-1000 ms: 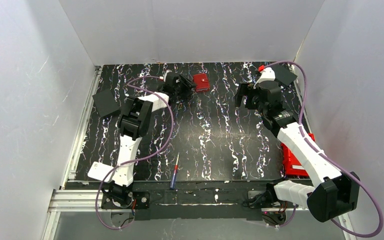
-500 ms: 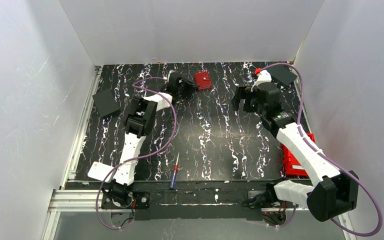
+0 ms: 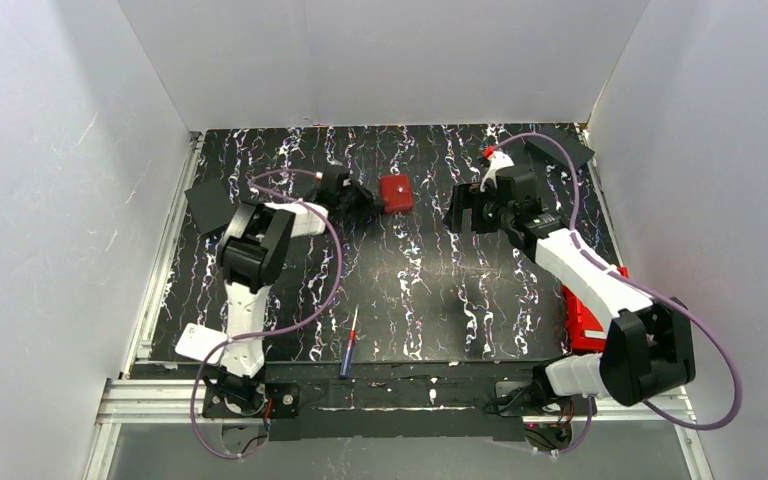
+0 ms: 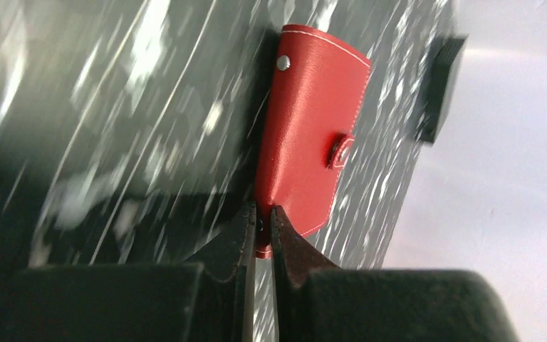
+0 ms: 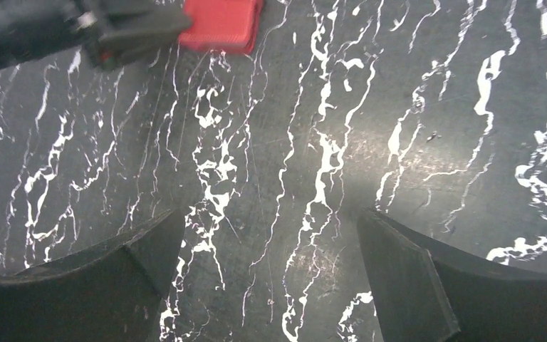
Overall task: Put the credit cards into the card holder
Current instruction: Open the card holder at the center of the board.
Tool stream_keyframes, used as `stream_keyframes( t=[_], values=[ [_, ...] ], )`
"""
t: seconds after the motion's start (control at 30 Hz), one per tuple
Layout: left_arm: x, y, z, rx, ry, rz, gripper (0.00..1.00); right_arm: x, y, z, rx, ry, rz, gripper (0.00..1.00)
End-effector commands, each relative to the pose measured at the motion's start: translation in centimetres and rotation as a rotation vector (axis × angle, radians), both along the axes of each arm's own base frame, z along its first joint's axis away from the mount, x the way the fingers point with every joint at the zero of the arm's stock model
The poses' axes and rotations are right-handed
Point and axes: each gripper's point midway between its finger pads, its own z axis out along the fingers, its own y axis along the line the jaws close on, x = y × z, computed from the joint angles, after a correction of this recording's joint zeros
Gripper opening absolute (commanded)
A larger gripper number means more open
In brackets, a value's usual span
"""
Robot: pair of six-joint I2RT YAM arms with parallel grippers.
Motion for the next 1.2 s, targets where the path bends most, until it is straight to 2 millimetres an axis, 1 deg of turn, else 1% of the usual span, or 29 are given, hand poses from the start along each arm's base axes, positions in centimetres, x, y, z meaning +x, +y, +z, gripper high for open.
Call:
stream_keyframes(
  t=[0.0,0.03,0.07,0.1,0.13,0.17,0.2,0.27,0.37,0.43,0.47,0.5,0.53,0.57,0.6,0.7,0.83,0.87,1.0,1.17],
  values=[
    [-10.9,0.9,0.5,0.026,0.126,-0.169,0.00,-1.4,2.9,-3.0,-0.002,0.093,0.113,1.00],
    [-13.2,1.1,0.5,0.028,0.145,-0.189,0.00,-2.3,4.1,-3.7,-0.027,0.116,0.142,1.00],
    [-15.5,1.5,0.4,0.033,0.162,-0.204,0.00,-2.6,4.5,-4.4,-0.045,0.138,0.140,1.00],
    [-17.5,1.8,0.3,0.048,0.166,-0.227,0.00,-3.5,5.6,-5.0,-0.062,0.157,0.157,1.00],
    [-19.0,2.1,1.1,0.050,0.149,-0.241,0.00,-4.1,6.3,-5.3,-0.074,0.167,0.161,1.00],
    [-20.6,2.5,0.5,0.060,0.169,-0.248,0.00,-4.5,6.9,-5.6,-0.090,0.170,0.157,1.00],
    [-21.7,2.9,1.1,0.062,0.153,-0.248,0.00,-4.8,7.3,-5.8,-0.111,0.162,0.145,1.00],
    [-23.2,4.0,1.1,0.083,0.139,-0.243,0.00,-5.0,7.9,-6.2,-0.142,0.147,0.115,1.00],
    [-24.0,4.8,0.8,0.100,0.137,-0.229,0.00,-4.4,8.5,-6.7,-0.181,0.137,0.041,1.00],
    [-24.3,4.5,0.7,0.092,0.147,-0.238,0.00,-4.0,9.3,-7.4,-0.232,0.130,-0.007,0.95],
    [-24.4,4.4,0.7,0.093,0.146,-0.239,0.00,-3.7,9.5,-7.4,-0.259,0.119,-0.040,0.90],
    [-24.5,4.3,0.7,0.096,0.146,-0.240,0.00,-3.4,10.3,-7.0,-0.263,0.111,-0.053,0.80],
    [-24.5,4.2,0.7,0.093,0.150,-0.242,0.00,-3.4,10.8,-7.3,-0.270,0.117,-0.063,0.69],
    [-24.5,4.1,0.6,0.089,0.156,-0.243,0.00,-3.3,11.4,-7.5,-0.265,0.124,-0.070,0.61],
    [-24.6,4.0,0.6,0.088,0.159,-0.241,0.00,-3.4,12.0,-8.0,-0.267,0.134,-0.072,0.59],
    [-24.6,4.0,0.4,0.089,0.168,-0.225,0.00,-3.5,13.7,-8.9,-0.299,0.139,-0.068,0.60],
    [-24.4,4.1,0.6,0.095,0.157,-0.213,0.00,-3.8,15.0,-9.5,-0.353,0.116,-0.065,0.59],
    [-24.4,4.1,0.7,0.094,0.158,-0.212,0.00,-4.0,15.1,-9.7,-0.365,0.119,-0.067,0.56],
    [-24.4,4.2,0.7,0.099,0.160,-0.194,0.00,-4.8,14.4,-10.3,-0.454,0.100,-0.117,0.47],
    [-24.6,5.0,0.3,0.127,0.162,-0.155,0.00,-5.7,13.5,-10.1,-0.539,0.048,-0.160,0.40]
  ],
)
